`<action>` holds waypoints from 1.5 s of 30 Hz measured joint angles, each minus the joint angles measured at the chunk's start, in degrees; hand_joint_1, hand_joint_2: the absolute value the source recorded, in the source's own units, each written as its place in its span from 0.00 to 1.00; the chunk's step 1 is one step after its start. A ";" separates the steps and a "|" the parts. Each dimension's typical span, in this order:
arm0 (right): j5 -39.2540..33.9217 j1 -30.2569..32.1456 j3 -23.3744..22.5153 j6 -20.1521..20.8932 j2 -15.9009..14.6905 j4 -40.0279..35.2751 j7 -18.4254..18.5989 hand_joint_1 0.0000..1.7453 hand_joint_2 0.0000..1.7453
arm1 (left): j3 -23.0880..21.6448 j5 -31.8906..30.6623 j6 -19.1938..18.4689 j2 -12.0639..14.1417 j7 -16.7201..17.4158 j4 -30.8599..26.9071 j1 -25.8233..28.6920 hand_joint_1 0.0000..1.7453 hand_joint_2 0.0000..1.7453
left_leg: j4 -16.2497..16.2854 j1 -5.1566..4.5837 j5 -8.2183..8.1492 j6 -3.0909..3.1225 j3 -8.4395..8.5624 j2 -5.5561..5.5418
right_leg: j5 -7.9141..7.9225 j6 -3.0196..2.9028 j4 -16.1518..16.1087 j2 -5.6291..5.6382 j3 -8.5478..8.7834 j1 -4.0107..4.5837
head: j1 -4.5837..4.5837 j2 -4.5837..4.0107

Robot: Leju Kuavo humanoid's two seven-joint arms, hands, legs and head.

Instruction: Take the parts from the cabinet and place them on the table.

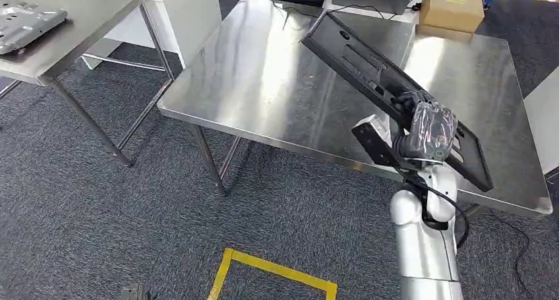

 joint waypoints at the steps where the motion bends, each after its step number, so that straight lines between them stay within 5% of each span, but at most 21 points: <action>1: 0.52 -1.39 -0.24 0.04 -0.11 1.75 0.37 1.00 1.00 | 0.09 -0.24 -0.09 0.02 0.11 0.00 -0.08 0.00 0.00 | 0.01 -0.02 0.00 0.01 -0.01 0.00 | 0.00 0.00 0.00 0.00 0.00 0.00 | 0.00 0.00; 23: 6.69 -18.02 -3.43 2.05 -2.58 25.21 6.27 1.00 1.00 | 1.40 -4.50 -2.29 1.51 1.57 0.00 -1.19 0.00 0.00 | 0.04 -0.08 0.00 0.02 -0.10 -0.01 | 0.02 0.03 0.01 -0.01 -0.06 0.00 | 0.00 0.00; 25: 6.84 -18.80 -3.50 2.05 -2.75 26.25 6.36 1.00 1.00 | 1.42 -4.63 -2.36 1.86 1.62 0.00 -1.38 0.00 0.00 | 0.48 -0.25 -0.25 0.72 -0.42 -0.12 | 0.33 0.58 -0.30 -0.05 -0.05 -0.94 | -0.07 0.00; 27: 7.34 -19.60 -3.67 2.34 -2.84 27.14 6.84 1.00 1.00 | 1.42 -4.90 -2.62 1.88 1.79 0.00 -1.62 0.00 0.00 | -0.45 -0.06 0.09 1.18 -0.14 -0.01 | 0.47 0.80 -0.80 0.01 0.16 -0.32 | -0.04 0.00; 29: 7.52 -20.19 -3.96 2.29 -3.26 28.21 7.26 1.00 1.00 | 1.42 -5.31 -2.91 1.70 1.94 0.00 -1.79 0.00 0.00 | -2.22 0.72 0.82 1.64 1.08 0.30 | -0.99 0.61 2.34 0.16 -1.64 -0.25 | -0.07 0.00; 32: 7.71 -20.49 -4.02 2.21 -3.94 30.27 7.36 1.00 1.00 | 1.44 -5.42 -3.06 1.73 2.10 0.00 -2.16 0.00 0.00 | -2.20 0.84 0.70 1.73 1.13 0.37 | -5.34 0.34 16.07 0.67 -9.29 -0.57 | 0.20 0.00; 33: 7.76 -20.32 -4.24 2.19 -4.11 30.88 7.45 1.00 1.00 | 1.44 -5.42 -3.06 1.73 2.14 0.00 -2.14 0.00 0.00 | -2.19 0.93 0.57 1.55 1.22 0.29 | -5.29 0.79 18.33 0.67 -11.04 -0.80 | 0.18 0.00; 34: 7.82 -20.25 -4.37 2.18 -4.26 31.34 7.45 1.00 1.00 | 1.46 -5.42 -3.06 1.70 2.19 0.00 -2.07 0.00 0.00 | -2.16 1.08 0.37 1.26 1.41 0.24 | -4.19 1.42 17.17 0.66 -11.02 -1.08 | 0.20 0.00; 37: 7.95 -20.29 -4.44 2.12 -4.44 32.21 7.58 1.00 1.00 | 1.51 -5.46 -3.12 1.68 2.21 0.00 -2.14 0.00 0.00 | -1.00 2.05 -1.07 -0.37 2.12 0.25 | 3.01 4.10 2.64 -0.05 -4.73 -2.16 | 0.24 0.00; 38: 8.04 -20.37 -4.44 2.03 -4.52 32.65 7.60 1.00 1.00 | 1.55 -5.51 -3.13 2.06 2.21 0.00 -2.22 0.00 0.00 | -0.29 1.50 -1.86 -1.18 1.85 0.29 | 2.46 4.06 1.27 -0.49 -3.55 -1.84 | 0.35 0.00; 40: 8.13 -20.29 -4.46 1.86 -4.57 33.11 7.69 1.00 1.00 | 1.57 -5.60 -3.17 1.97 2.27 -0.02 -2.34 0.00 0.00 | 0.09 1.60 -2.17 -1.64 1.66 0.28 | 2.13 1.98 1.46 0.49 -3.79 -1.67 | -0.07 0.00; 43: 8.30 -20.22 -4.68 1.77 -4.72 33.50 8.11 1.00 1.00 | 1.68 -5.86 -3.21 1.88 2.47 -0.02 -2.43 0.00 0.00 | 0.89 2.19 -3.29 -2.29 1.71 0.33 | 1.45 0.49 1.75 1.21 -3.58 -1.73 | -0.20 0.00; 45: 8.50 -20.33 -4.81 1.73 -4.76 33.59 8.24 1.00 1.00 | 1.94 -6.05 -3.21 1.90 2.47 -0.02 -2.55 0.00 0.00 | 7.56 2.12 -5.98 -2.31 -1.11 -1.31 | 0.95 -0.25 1.74 1.52 -2.95 -1.58 | -0.33 0.00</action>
